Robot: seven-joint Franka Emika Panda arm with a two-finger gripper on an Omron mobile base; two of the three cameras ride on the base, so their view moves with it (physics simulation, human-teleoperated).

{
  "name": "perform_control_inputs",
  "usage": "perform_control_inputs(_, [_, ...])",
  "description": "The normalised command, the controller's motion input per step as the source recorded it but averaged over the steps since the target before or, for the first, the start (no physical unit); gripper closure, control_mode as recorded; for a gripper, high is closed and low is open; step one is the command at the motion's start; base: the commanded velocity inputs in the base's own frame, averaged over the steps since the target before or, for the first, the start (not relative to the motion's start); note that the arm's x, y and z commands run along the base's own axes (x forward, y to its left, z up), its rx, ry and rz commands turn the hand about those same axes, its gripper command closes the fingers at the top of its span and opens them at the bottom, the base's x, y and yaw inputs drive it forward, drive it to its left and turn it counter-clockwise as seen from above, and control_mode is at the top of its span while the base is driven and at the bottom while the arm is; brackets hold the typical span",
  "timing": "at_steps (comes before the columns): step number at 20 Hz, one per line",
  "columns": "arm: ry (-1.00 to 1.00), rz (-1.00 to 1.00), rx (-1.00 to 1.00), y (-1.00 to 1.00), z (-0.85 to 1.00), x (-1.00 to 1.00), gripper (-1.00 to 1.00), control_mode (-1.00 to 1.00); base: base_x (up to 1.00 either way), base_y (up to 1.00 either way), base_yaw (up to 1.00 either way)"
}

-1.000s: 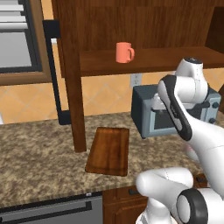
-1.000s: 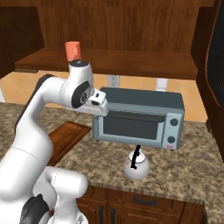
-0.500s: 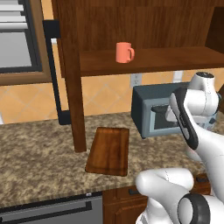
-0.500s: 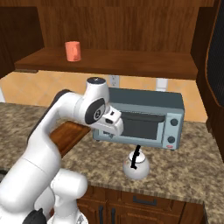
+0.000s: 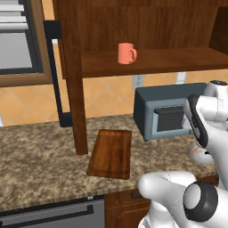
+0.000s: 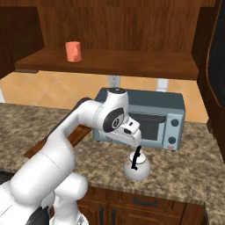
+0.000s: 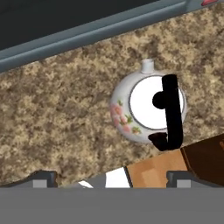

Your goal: Pick the kettle from the counter and place it on the tray. Then pick the mug from the cabinet and place it on the tray. Then close the cabinet doors.

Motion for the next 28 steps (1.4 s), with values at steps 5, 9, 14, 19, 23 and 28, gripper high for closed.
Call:
perform_control_inputs(5, [0.07,0.0,0.02,-0.5,-0.18,0.08,-1.0,-1.0,0.0,0.0,0.0])
perform_control_inputs(9, [0.0,0.0,0.02,-0.27,-0.18,0.23,-1.0,-1.0,0.0,0.0,0.0])
perform_control_inputs(14, [0.01,0.0,0.0,-0.25,-0.36,0.19,-1.0,-1.0,0.0,0.0,0.0])
perform_control_inputs(19, [0.01,0.01,0.0,-0.26,-0.3,0.04,-1.0,-1.0,0.0,0.0,0.0])
perform_control_inputs(23, [0.04,0.06,0.0,-0.16,-0.21,0.0,-1.0,-1.0,0.0,0.0,0.0])
perform_control_inputs(28, [0.02,0.07,0.0,-0.03,-0.21,0.01,-1.0,-1.0,0.0,0.0,0.0])
